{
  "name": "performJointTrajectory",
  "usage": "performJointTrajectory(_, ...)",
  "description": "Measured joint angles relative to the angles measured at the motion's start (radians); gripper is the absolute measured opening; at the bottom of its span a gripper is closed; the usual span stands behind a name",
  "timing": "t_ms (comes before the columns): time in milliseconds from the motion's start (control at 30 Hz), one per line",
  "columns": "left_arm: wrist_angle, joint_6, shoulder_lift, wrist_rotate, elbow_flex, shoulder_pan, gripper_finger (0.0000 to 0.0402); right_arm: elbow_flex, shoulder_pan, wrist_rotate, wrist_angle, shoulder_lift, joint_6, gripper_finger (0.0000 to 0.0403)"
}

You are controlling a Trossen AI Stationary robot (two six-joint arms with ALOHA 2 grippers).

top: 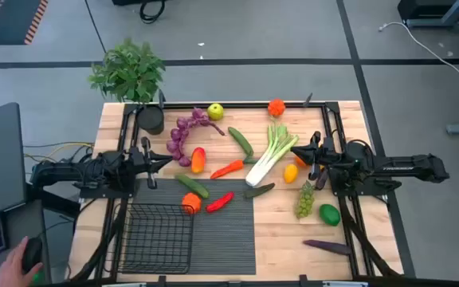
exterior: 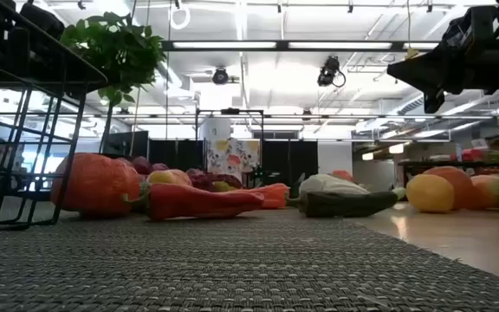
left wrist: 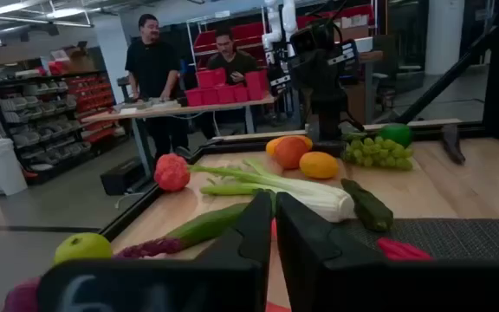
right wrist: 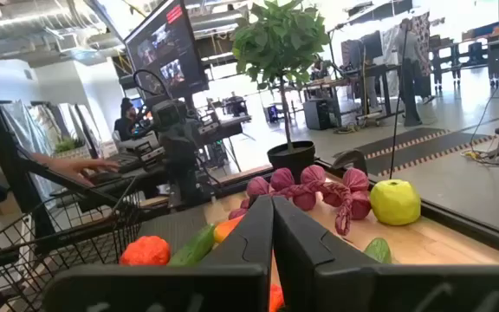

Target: Build produce basket

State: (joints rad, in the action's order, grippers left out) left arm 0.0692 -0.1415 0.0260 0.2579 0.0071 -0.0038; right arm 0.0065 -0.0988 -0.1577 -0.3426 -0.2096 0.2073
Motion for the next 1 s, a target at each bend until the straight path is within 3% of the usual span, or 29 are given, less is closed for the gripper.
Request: performJointTrajectory(1000, 0.000, 0.000, 0.000, 0.000, 0.000, 0.000, 0.0029, 0.000, 0.000, 0.000, 0.000, 0.000, 0.000, 0.0016)
